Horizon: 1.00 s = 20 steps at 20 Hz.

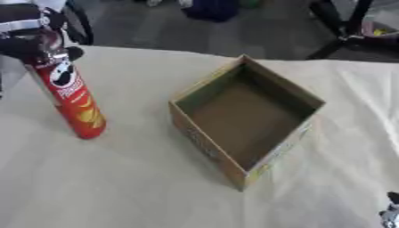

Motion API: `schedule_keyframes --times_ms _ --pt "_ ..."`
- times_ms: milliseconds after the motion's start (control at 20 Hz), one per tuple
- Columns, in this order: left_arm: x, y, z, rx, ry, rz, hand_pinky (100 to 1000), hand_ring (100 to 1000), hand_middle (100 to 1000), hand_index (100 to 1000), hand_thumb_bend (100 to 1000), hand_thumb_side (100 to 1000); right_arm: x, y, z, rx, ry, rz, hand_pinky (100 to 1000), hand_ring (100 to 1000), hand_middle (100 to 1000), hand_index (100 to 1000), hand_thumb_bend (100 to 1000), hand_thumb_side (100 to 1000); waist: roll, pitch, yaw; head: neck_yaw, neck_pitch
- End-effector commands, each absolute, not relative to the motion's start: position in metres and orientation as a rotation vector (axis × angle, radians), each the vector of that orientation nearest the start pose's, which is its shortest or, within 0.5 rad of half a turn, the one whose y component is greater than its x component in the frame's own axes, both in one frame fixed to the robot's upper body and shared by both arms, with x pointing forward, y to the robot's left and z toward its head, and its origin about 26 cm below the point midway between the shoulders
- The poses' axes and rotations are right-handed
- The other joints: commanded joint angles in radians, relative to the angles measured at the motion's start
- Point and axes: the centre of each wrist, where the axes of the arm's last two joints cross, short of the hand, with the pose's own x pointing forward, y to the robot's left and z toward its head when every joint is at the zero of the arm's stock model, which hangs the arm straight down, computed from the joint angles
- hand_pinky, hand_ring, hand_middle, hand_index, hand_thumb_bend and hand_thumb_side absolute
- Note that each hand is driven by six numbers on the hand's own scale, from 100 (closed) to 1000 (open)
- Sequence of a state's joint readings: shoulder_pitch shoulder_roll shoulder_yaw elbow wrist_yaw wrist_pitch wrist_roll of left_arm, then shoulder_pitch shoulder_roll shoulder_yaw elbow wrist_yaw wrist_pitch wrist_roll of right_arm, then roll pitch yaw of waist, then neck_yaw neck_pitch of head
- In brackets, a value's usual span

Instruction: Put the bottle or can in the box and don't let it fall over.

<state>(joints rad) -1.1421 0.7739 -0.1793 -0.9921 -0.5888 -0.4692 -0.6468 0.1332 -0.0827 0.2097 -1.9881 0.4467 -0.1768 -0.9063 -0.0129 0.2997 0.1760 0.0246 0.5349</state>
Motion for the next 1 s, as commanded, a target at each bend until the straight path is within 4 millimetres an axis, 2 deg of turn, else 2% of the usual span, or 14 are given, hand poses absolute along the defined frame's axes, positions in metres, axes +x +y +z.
schedule_keyframes --times_ms 50,250,400,550,600,1000 --pt "0.446 0.366 0.363 0.807 -1.311 -2.092 422 664 700 845 100 1000 0.231 -0.207 0.070 -0.791 -2.148 -0.446 366 573 742 951 100 629 -0.001 -0.009 0.002 0.001 -0.003" --pt "0.440 0.358 0.377 0.818 -1.380 -2.049 429 676 709 849 100 1000 0.231 -0.208 0.069 -0.793 -2.146 -0.443 367 573 742 951 100 630 0.001 -0.013 0.005 0.004 -0.004" --pt "0.435 0.355 0.387 0.846 -1.404 -2.046 468 703 734 857 100 1000 0.230 -0.209 0.069 -0.795 -2.147 -0.437 368 573 742 951 100 631 0.003 -0.017 0.006 0.003 -0.007" --pt "0.431 0.352 0.393 0.882 -1.403 -2.075 594 789 778 869 109 1000 0.230 -0.209 0.069 -0.796 -2.145 -0.438 368 573 742 952 100 632 0.004 -0.018 0.007 0.004 -0.009" --pt "0.431 0.351 0.394 0.892 -1.399 -2.087 640 810 788 871 138 1000 0.230 -0.209 0.069 -0.796 -2.144 -0.438 368 573 742 952 100 632 0.004 -0.019 0.007 0.003 -0.009" --pt "0.428 0.354 0.396 0.933 -1.367 -2.138 694 841 813 868 201 1000 0.230 -0.210 0.068 -0.798 -2.143 -0.439 368 572 742 952 100 633 0.003 -0.020 0.010 0.002 -0.009"
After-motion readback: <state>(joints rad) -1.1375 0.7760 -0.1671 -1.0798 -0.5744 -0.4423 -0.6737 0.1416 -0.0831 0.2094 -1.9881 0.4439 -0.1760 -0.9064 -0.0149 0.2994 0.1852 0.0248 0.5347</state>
